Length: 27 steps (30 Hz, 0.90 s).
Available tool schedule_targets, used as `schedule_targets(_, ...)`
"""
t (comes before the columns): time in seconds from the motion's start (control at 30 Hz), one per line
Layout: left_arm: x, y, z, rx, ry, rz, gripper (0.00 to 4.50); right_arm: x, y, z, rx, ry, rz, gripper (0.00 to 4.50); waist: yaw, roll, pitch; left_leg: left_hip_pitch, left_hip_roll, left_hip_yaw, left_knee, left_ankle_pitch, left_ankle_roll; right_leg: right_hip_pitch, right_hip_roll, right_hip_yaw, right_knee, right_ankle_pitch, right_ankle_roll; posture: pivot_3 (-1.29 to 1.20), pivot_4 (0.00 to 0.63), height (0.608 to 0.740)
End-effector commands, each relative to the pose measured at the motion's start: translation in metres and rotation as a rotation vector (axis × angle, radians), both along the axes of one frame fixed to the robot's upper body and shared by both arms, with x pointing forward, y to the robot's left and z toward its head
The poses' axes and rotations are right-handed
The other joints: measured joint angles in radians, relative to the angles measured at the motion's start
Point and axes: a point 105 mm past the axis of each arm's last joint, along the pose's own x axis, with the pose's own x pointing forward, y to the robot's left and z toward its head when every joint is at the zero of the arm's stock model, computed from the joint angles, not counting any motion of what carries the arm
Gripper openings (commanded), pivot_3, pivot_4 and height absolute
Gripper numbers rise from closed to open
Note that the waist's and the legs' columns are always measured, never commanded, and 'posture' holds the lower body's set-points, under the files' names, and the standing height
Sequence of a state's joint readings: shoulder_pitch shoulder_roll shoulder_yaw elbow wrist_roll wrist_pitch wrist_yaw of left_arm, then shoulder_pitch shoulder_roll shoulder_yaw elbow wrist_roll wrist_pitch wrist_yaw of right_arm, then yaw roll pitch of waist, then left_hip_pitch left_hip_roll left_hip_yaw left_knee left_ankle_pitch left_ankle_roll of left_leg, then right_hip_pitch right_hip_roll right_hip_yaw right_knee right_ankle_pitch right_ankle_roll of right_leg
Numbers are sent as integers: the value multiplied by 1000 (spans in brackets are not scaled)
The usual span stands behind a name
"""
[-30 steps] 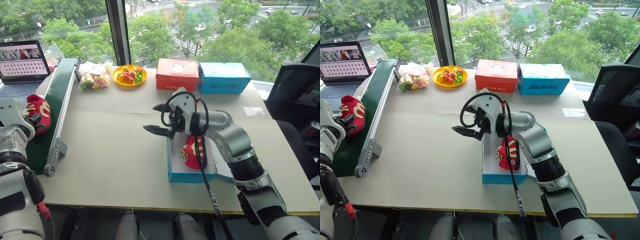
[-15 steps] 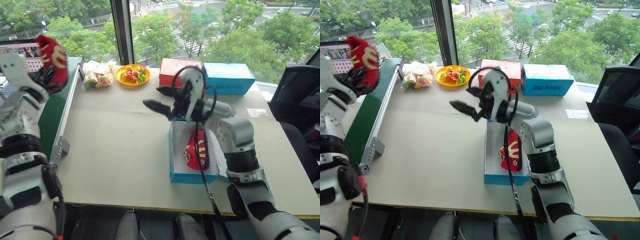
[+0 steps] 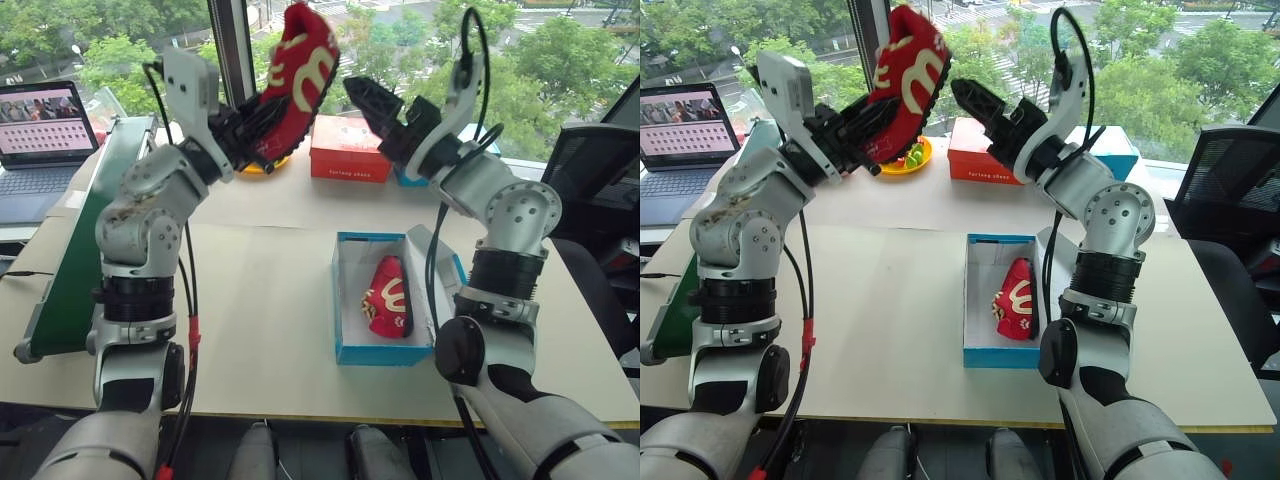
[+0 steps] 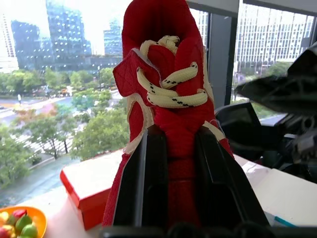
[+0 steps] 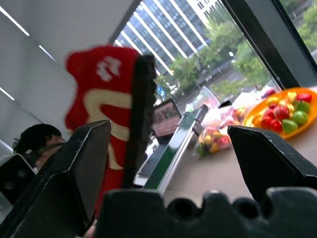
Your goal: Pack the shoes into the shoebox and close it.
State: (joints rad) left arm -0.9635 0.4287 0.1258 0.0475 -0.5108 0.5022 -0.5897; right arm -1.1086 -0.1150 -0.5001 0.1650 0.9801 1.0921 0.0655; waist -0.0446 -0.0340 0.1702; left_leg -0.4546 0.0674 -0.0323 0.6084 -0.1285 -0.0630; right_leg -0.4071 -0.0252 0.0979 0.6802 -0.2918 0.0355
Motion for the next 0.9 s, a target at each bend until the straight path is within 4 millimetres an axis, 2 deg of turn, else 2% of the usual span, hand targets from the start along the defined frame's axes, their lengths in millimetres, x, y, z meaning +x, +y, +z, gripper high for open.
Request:
schedule_targets(0.03, -4, -9, 11, 0, -48, -37, 301, -18, 3, 23, 24, -69, 36, 4500, 0, 0, 0, 0, 0, 0, 0, 0, 0, 0, 0, 0, 0, 0, 0, 0, 150, 739)
schedule_targets(0.3, -3, -21, 3, 2, -36, -70, 301, -30, 9, 25, 8, -89, 68, 4500, 1, 0, 0, -1, 0, 0, 0, 0, 0, 0, 0, 0, -1, 0, 0, 0, 150, 739)
schedule_targets(0.47, -9, -35, 5, -10, -38, -110, 301, -28, 19, 13, -30, -68, 76, 4500, 1, 0, 0, -1, 0, 0, 0, 0, 0, 0, 0, 0, -1, 0, 0, 0, 150, 739)
schedule_targets(0.6, -11, -37, 3, -10, -32, -113, 283, -25, 20, 8, -41, -58, 68, 3480, 1, 0, 0, -1, 0, 0, 0, 0, 0, 0, 0, 0, -2, 0, 0, 0, 150, 739)
schedule_targets(0.7, -11, -35, 2, -10, -27, -103, 283, -23, 19, 7, -43, -56, 60, 2411, 1, 0, 0, -1, 0, 0, 0, 0, 0, 0, 0, 0, -2, 0, 0, 0, 150, 739)
schedule_targets(0.83, -11, -30, -1, -13, -13, -86, 283, -22, 18, 9, -37, -63, 56, 1204, 1, 1, 1, -1, 0, 0, 0, 0, 0, 0, 0, 0, -2, 0, 0, 0, 150, 739)
schedule_targets(0.9, -12, -26, -1, -34, -3, -86, 1188, -21, 17, 11, -31, -66, 51, 577, 1, 1, 1, -1, 0, 0, 0, 0, 0, 0, 0, 0, -2, 0, 0, 0, 150, 739)
